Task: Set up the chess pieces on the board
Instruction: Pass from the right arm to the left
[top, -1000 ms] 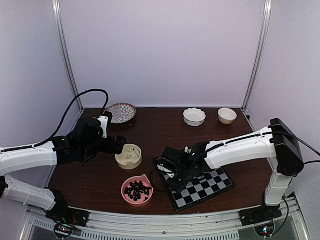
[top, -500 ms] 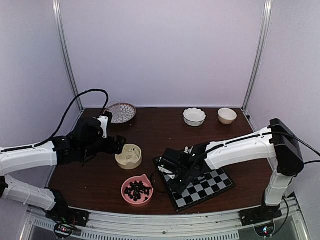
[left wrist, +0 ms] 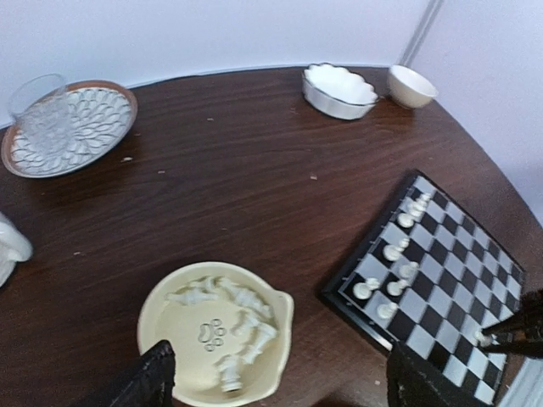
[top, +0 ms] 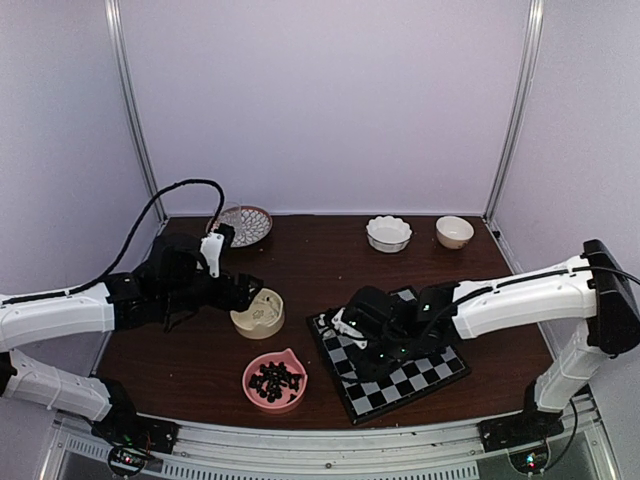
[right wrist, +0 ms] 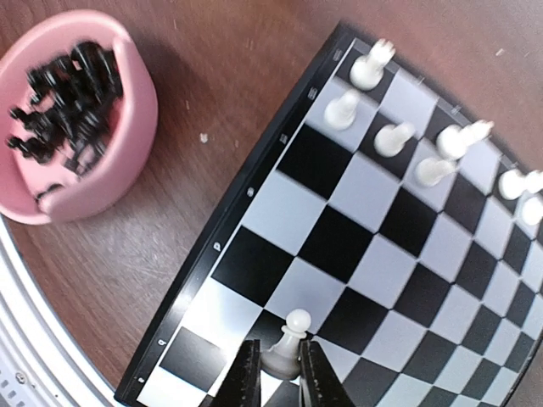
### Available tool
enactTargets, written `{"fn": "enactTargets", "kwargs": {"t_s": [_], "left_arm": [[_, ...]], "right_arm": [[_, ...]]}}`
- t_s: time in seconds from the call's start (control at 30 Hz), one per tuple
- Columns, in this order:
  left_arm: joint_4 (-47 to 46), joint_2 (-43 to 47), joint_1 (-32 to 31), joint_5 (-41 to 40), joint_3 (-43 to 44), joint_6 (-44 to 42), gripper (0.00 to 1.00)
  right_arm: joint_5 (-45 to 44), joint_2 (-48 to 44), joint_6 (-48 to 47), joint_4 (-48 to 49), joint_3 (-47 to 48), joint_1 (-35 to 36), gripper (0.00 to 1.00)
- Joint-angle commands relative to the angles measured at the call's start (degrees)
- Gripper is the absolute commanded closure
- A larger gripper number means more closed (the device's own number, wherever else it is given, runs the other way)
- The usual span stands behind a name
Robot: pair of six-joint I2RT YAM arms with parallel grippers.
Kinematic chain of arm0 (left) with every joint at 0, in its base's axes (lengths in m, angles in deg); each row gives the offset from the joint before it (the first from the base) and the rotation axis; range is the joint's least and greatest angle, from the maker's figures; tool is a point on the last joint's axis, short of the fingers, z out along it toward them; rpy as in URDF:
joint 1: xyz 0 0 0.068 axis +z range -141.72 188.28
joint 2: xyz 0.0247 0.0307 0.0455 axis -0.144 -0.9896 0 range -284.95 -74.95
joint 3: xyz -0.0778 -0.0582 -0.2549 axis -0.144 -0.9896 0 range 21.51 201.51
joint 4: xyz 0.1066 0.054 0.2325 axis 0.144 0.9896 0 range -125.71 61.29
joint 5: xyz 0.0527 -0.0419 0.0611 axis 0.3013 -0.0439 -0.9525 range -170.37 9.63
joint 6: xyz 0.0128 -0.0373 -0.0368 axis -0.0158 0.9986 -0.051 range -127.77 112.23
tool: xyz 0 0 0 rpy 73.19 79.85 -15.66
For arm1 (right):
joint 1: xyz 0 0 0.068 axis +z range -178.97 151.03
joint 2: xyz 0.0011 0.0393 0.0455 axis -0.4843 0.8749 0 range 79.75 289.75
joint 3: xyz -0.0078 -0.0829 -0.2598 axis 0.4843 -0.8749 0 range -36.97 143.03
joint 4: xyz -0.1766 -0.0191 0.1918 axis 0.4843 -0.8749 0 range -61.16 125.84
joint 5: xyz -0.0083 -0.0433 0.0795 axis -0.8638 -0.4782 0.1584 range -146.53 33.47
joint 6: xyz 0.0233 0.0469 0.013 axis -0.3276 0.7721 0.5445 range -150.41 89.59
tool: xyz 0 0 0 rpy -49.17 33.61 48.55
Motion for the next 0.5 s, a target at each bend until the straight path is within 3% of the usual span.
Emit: {"fn": "enactTargets", "kwargs": {"t_s": [0.0,0.2,0.37,0.47], "left_arm": [[-9.1,-2.8,0.2,18.7,0.2,0.5,0.18],[-17.9,-10.0,-0.3,37.7,2.5,6.1,0.36],[-18.8,-14.1,-3.3,44.5,5.8,7.1,0.38],[-18.5,-17.5,-5.7,47.3,8.5,6.9,0.47]], "right_arm": [[-4.5,-7.2,-3.1,8.1,-4.8,-0.3,0.88],[-2.7,-16.2,-8.0,19.6,-13.2,-0.3,0.89],[-2.4,-20.7,-10.3,27.5,-18.8,-0.3,0.9],[-0.4,-21.7,-11.3,30.8,-20.9,-0.3,0.9]]}}
